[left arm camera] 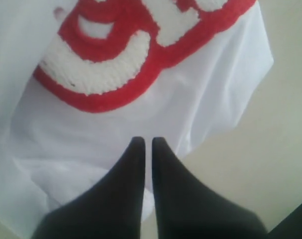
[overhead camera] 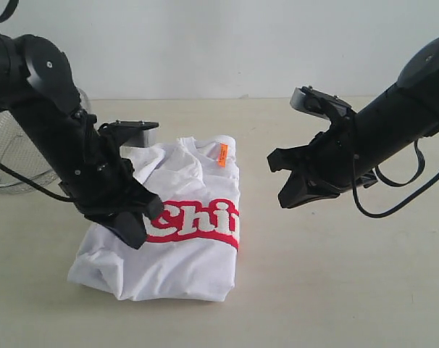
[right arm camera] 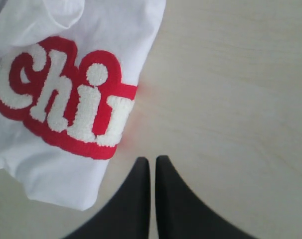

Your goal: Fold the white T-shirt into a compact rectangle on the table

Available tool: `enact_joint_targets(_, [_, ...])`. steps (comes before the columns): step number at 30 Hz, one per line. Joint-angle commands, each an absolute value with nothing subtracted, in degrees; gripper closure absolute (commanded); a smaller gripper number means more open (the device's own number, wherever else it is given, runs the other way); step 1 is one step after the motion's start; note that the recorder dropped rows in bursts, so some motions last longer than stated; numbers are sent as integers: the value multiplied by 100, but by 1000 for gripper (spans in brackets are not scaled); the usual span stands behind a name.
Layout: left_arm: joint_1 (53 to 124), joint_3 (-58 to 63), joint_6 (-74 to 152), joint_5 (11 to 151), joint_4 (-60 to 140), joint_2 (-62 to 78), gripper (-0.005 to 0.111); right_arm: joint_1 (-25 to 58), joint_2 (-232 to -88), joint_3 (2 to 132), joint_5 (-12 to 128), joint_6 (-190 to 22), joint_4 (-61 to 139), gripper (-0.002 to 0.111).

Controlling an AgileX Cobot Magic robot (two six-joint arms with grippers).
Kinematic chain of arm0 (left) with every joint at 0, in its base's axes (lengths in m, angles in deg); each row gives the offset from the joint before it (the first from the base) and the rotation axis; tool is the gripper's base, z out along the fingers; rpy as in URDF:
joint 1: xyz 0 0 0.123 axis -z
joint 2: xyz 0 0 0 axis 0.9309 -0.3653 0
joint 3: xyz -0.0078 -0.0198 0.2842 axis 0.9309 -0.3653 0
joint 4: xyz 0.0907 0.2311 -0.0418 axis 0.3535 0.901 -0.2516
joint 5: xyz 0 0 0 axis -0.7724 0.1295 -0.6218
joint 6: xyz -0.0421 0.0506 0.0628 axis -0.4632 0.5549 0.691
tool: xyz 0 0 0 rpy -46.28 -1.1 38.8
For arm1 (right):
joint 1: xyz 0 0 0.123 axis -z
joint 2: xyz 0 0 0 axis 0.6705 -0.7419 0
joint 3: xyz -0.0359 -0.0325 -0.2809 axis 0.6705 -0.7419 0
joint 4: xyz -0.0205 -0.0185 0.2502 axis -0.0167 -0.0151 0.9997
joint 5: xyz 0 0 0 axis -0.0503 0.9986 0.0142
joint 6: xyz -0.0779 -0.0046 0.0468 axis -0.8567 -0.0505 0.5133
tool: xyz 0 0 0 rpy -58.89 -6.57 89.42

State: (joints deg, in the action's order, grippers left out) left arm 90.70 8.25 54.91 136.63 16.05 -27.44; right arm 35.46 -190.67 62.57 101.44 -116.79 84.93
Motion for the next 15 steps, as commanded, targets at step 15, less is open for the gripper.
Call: enact_joint_targets(15, [9101,816,4222,14878,3924,-2792,102,3580,-18977,6232,10307,-11772,8533,108])
